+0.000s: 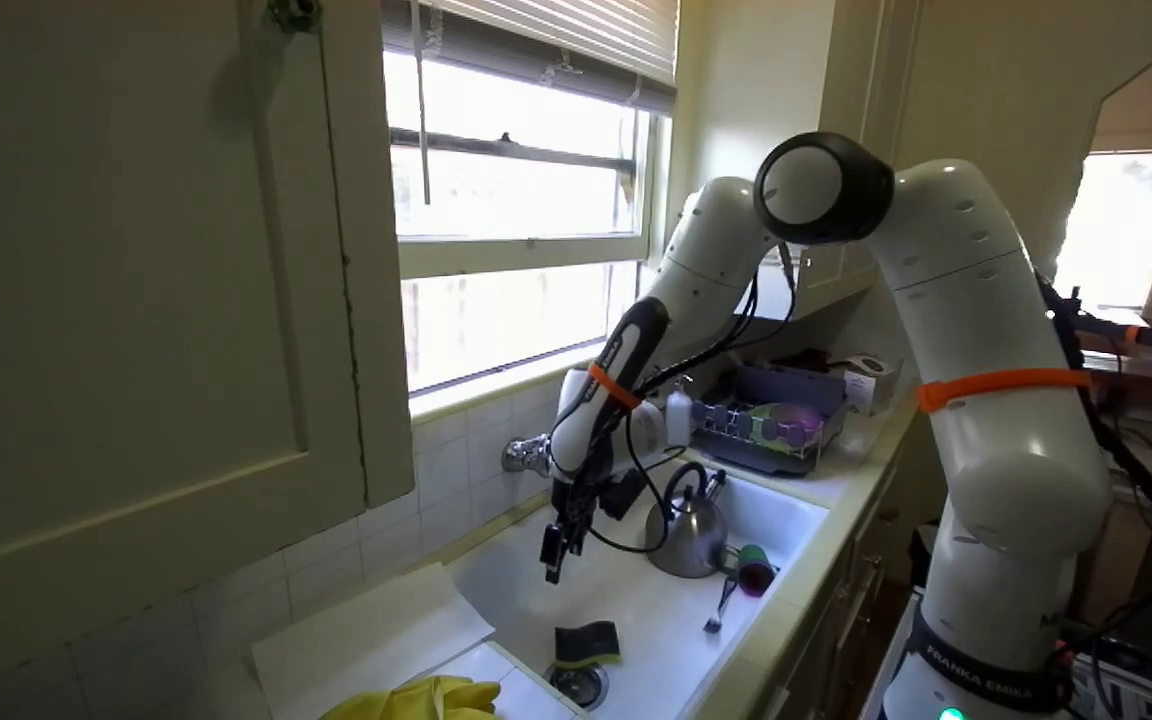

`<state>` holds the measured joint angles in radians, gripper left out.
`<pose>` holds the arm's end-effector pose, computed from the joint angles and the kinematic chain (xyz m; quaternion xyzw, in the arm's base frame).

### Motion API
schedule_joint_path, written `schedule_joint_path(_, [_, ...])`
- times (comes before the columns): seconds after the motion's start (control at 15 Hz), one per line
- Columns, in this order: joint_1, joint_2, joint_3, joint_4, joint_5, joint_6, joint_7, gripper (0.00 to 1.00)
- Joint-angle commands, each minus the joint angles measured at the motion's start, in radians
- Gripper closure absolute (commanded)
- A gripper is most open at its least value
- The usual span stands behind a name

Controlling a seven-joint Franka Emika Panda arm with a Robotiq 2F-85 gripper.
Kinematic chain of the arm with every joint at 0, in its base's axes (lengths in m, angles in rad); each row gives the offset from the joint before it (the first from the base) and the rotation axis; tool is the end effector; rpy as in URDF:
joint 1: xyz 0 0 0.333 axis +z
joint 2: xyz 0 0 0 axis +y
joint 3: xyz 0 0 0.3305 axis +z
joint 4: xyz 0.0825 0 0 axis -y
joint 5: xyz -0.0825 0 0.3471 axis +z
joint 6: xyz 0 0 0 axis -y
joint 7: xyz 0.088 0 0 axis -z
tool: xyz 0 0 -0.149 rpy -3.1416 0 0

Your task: Pick up the sponge from the sink and clean the handle of the tap on the right

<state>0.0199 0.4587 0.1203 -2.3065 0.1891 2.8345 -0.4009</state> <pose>0.5181 0.0686 0.1589 -0.9826 -0.1730 -0.0412 0.0531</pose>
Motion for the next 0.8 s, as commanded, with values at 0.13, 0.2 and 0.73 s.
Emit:
schedule_joint_path(0.13, [-0.074,0.085,0.034,0.028,-0.08,0.005,0.035,0.0])
schedule_joint_path(0.2, [-0.084,0.104,0.035,0.035,-0.09,0.005,0.035,0.0])
schedule_joint_path(0.73, [-0.047,0.143,0.018,0.06,-0.136,0.006,0.087,0.0])
